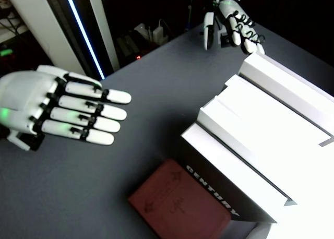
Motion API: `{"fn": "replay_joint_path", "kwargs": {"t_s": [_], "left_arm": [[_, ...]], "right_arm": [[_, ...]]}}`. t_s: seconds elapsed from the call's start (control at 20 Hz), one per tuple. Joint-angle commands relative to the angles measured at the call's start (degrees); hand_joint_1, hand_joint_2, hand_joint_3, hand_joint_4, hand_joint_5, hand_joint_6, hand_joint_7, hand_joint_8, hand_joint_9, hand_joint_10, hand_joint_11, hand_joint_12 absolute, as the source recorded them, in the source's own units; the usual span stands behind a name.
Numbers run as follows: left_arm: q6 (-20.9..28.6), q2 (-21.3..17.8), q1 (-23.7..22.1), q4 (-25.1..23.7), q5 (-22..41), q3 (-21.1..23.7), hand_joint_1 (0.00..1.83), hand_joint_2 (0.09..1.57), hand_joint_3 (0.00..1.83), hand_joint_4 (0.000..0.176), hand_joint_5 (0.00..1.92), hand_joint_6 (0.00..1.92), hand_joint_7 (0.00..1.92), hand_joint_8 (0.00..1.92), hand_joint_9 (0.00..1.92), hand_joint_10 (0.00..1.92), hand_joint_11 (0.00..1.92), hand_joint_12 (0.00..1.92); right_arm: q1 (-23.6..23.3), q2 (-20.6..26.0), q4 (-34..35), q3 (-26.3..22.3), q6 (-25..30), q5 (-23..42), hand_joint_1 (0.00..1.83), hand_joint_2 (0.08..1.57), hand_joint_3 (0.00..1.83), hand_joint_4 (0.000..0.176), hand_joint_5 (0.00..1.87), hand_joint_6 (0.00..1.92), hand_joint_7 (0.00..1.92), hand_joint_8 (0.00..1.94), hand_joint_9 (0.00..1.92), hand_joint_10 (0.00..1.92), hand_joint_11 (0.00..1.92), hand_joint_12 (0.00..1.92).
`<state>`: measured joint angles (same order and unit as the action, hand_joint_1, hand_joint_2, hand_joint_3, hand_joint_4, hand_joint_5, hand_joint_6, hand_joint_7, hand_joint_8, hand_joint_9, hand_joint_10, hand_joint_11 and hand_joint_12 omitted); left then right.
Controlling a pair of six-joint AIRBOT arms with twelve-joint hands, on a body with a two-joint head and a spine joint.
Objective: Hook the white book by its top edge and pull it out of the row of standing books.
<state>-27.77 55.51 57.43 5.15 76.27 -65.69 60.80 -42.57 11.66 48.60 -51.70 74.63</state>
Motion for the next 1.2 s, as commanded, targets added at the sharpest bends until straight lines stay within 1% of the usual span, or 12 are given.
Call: {"fn": "replay_joint_path", "kwargs": {"t_s": [0.0, 0.15, 0.25, 0.4, 0.55, 0.6, 0.65, 0.85, 0.95, 1.0, 1.1, 1.15], "left_arm": [[0.3, 0.0, -0.2, 0.7, 7.2, -0.2, 0.25, 1.3, 0.02, 0.047, 0.0, 0.0, 0.0, 0.0, 0.0, 0.0, 0.0, 0.0], [0.3, 0.1, -0.2, 0.7, 7.2, -0.2, 0.25, 1.31, 0.01, 0.038, 0.0, 0.0, 0.0, 0.0, 0.0, 0.0, 0.0, 0.0], [0.3, 0.2, -0.1, 0.8, 7.1, -0.3, 0.23, 1.31, 0.01, 0.055, 0.0, 0.0, 0.0, 0.0, 0.0, 0.0, 0.0, 0.0], [0.3, 0.4, -0.1, 1.0, 7.1, -0.4, 0.26, 1.32, 0.0, 0.039, 0.0, 0.0, 0.0, 0.0, 0.0, 0.0, 0.0, 0.0], [0.4, 0.5, 0.4, 1.4, 7.3, -0.5, 0.11, 1.32, 0.01, 0.072, 0.0, 0.0, 0.0, 0.0, 0.0, 0.0, 0.0, 0.0], [0.4, 0.5, 0.5, 1.4, 7.3, -0.5, 0.13, 1.32, 0.0, 0.075, 0.0, 0.0, 0.0, 0.0, 0.0, 0.0, 0.0, 0.0], [0.4, 0.5, 0.5, 1.5, 7.3, -0.5, 0.11, 1.33, 0.01, 0.065, 0.0, 0.0, 0.0, 0.0, 0.0, 0.0, 0.0, 0.0], [0.4, 0.5, 1.0, 1.9, 7.6, -0.6, 0.16, 1.33, 0.0, 0.083, 0.0, 0.0, 0.0, 0.0, 0.0, 0.0, 0.0, 0.0], [0.5, 0.7, 1.2, 2.0, 7.6, -0.7, 0.18, 1.32, 0.0, 0.112, 0.0, 0.0, 0.0, 0.0, 0.0, 0.0, 0.0, 0.0], [0.5, 0.8, 1.2, 2.0, 7.5, -0.8, 0.18, 1.32, 0.0, 0.112, 0.0, 0.0, 0.0, 0.0, 0.0, 0.0, 0.0, 0.0], [0.6, 0.9, 1.2, 2.0, 7.5, -0.9, 0.21, 1.32, 0.0, 0.139, 0.0, 0.0, 0.0, 0.0, 0.0, 0.0, 0.0, 0.0], [0.6, 0.9, 1.2, 2.0, 7.5, -0.9, 0.21, 1.32, 0.0, 0.139, 0.0, 0.0, 0.0, 0.0, 0.0, 0.0, 0.0, 0.0]], "right_arm": [[-1.0, 0.1, 0.4, 0.2, 0.1, 7.2, 0.39, 1.42, 0.03, 0.0, 0.0, 0.0, 0.0, 0.0, 0.0, 0.0, 0.0, 0.0], [-1.0, 0.1, 0.5, 0.4, 0.1, 7.2, 0.49, 1.41, 0.01, 0.0, 0.0, 0.0, 0.0, 0.0, 0.0, 0.0, 0.0, 0.0], [-2.2, 0.0, 0.5, 0.8, 0.1, 7.3, 0.45, 1.43, 0.02, 0.0, 0.0, 0.0, 0.0, 0.0, 0.0, 0.0, 0.0, 0.0], [-6.6, -0.9, 0.5, 2.4, -1.5, 6.6, 0.54, 1.43, 0.01, 0.0, 0.02, 0.01, 0.0, 0.0, 0.0, 0.0, 0.0, 0.0], [-12.9, -3.5, 0.4, 5.1, -2.9, 2.3, 0.37, 1.43, 0.01, 0.0, 0.06, 0.02, 0.0, 0.0, 0.0, 0.0, 0.0, 0.0], [-14.6, -4.2, 0.4, 5.9, -3.1, 1.4, 0.33, 1.43, 0.01, 0.0, 0.07, 0.03, 0.0, 0.0, 0.0, 0.0, 0.0, 0.0], [-16.1, -4.8, 0.4, 6.7, -3.4, 0.6, 0.32, 1.44, 0.01, 0.0, 0.07, 0.03, 0.0, 0.0, 0.0, 0.0, 0.0, 0.0], [-24.6, -8.3, 0.1, 10.4, -5.8, -5.7, 0.24, 1.47, 0.01, 0.0, 0.17, 0.07, 0.0, 0.0, 0.0, 0.0, 0.0, 0.0], [-27.9, -9.9, 0.0, 11.7, -7.6, -8.3, 0.33, 1.42, 0.0, 0.0, 0.24, 0.11, 0.0, 0.0, 0.0, 0.0, 0.0, 0.0], [-28.9, -10.5, 0.0, 12.2, -8.0, -9.2, 0.33, 1.42, 0.0, 0.0, 0.24, 0.11, 0.0, 0.0, 0.0, 0.0, 0.0, 0.0], [-30.2, -11.6, 0.0, 13.3, -8.0, -10.7, 0.4, 1.4, 0.0, 0.0, 0.29, 0.13, 0.0, 0.0, 0.0, 0.0, 0.0, 0.0], [-30.8, -12.2, 0.0, 13.9, -8.0, -11.5, 0.4, 1.4, 0.0, 0.0, 0.29, 0.13, 0.0, 0.0, 0.0, 0.0, 0.0, 0.0]]}}
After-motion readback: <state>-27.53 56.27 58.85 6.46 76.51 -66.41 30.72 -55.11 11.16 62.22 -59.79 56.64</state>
